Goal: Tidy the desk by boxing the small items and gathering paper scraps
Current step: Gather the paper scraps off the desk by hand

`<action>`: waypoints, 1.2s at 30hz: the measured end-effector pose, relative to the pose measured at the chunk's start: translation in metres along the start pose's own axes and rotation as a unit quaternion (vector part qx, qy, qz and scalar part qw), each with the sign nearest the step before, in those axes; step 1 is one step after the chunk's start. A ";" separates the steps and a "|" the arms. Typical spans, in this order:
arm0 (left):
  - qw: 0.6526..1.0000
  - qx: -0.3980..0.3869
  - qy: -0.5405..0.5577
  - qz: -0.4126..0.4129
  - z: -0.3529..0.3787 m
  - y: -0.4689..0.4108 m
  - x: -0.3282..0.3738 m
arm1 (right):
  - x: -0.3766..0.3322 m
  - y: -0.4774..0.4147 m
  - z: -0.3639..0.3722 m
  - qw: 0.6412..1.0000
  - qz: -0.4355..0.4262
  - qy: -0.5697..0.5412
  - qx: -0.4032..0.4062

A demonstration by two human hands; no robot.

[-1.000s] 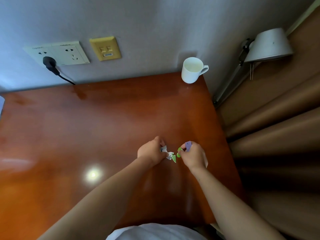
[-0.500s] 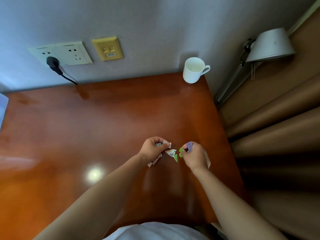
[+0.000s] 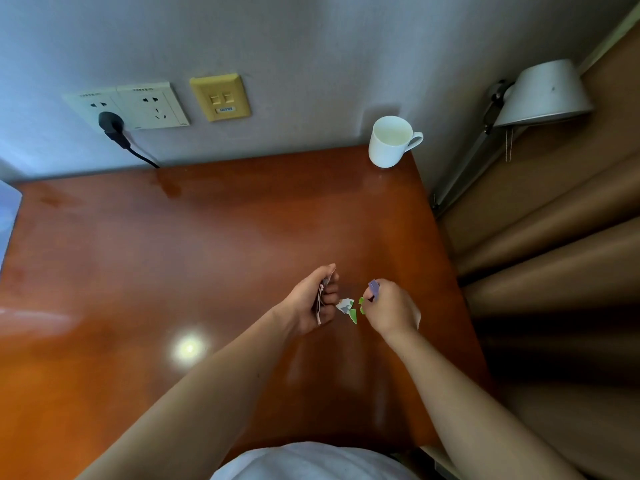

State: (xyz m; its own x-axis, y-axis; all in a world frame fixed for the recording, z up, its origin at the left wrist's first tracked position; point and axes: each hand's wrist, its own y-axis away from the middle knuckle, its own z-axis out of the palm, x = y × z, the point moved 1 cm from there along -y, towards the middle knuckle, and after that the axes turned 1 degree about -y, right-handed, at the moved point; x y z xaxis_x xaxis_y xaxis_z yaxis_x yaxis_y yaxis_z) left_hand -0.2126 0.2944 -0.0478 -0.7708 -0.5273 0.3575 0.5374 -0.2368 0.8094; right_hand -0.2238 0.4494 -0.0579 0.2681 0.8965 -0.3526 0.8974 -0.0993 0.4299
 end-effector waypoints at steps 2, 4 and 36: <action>0.999 -0.002 0.035 -0.027 0.001 -0.001 -0.001 | -0.001 0.001 -0.001 1.000 -0.012 0.002 0.004; 0.997 -0.009 0.068 -0.046 0.000 -0.001 -0.001 | -0.002 0.002 -0.003 1.000 -0.020 -0.003 0.004; 0.956 0.102 -0.248 0.119 -0.014 -0.008 -0.008 | -0.008 0.010 -0.014 0.723 0.205 -0.638 -0.168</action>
State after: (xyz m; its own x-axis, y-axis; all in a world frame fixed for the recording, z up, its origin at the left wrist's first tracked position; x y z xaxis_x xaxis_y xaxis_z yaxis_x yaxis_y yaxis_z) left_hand -0.2059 0.2891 -0.0634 -0.7296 -0.0819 0.6789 0.6790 0.0314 0.7335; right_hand -0.2221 0.4468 -0.0391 0.7851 -0.3273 -0.5258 0.5725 0.0593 0.8178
